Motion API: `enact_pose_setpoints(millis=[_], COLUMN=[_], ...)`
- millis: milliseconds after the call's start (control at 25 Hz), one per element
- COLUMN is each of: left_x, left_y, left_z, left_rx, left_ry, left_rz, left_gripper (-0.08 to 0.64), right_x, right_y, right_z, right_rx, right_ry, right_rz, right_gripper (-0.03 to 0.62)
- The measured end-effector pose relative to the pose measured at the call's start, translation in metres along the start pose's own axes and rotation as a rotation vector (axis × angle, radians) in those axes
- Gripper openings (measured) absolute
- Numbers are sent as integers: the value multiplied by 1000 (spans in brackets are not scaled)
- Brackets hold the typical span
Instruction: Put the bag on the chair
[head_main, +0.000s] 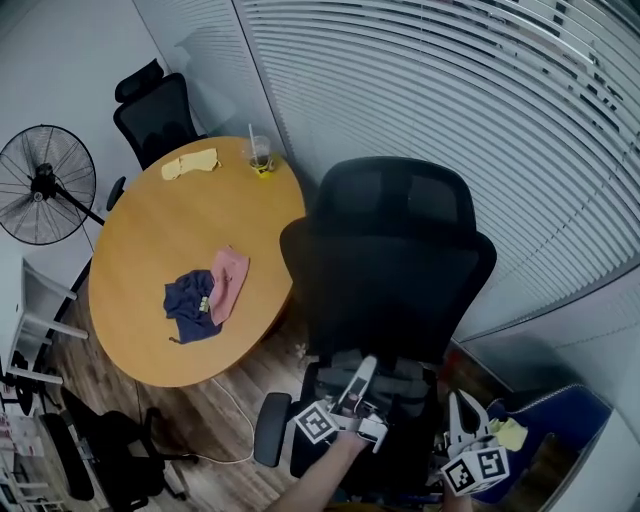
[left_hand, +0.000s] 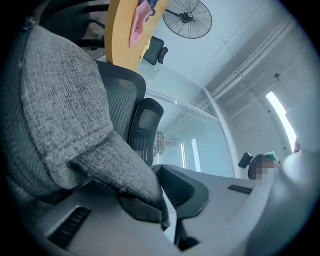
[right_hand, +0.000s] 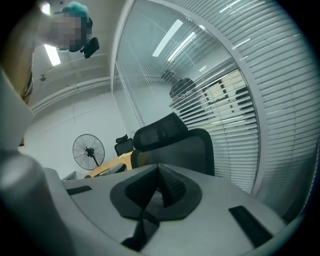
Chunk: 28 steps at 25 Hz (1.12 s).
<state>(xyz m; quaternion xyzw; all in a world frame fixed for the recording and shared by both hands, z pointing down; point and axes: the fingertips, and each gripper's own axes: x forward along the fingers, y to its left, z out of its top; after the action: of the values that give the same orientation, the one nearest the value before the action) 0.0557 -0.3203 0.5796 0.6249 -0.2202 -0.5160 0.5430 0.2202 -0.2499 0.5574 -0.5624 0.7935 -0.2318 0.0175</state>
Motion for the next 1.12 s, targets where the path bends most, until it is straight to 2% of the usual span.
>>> enact_pose_setpoints(millis=[200, 360, 640, 840, 1120], left_x=[4, 5, 6, 3, 2], left_y=[14, 22, 23, 24, 28], left_z=[-1, -6, -7, -9, -18], left_rx=[206, 332, 410, 434, 491], left_ry=[91, 175, 177, 211, 272], left_rz=[42, 66, 53, 55, 81], left_gripper=[23, 23, 23, 26, 78], right_x=[2, 1, -6, -12, -19], right_y=[4, 7, 8, 9, 17], right_z=[-11, -15, -16, -18, -13], right_rx=[18, 26, 33, 41, 33], right_ry=[29, 40, 43, 39, 18], right_rz=[17, 26, 23, 11, 7], right_gripper=[13, 13, 12, 14, 14])
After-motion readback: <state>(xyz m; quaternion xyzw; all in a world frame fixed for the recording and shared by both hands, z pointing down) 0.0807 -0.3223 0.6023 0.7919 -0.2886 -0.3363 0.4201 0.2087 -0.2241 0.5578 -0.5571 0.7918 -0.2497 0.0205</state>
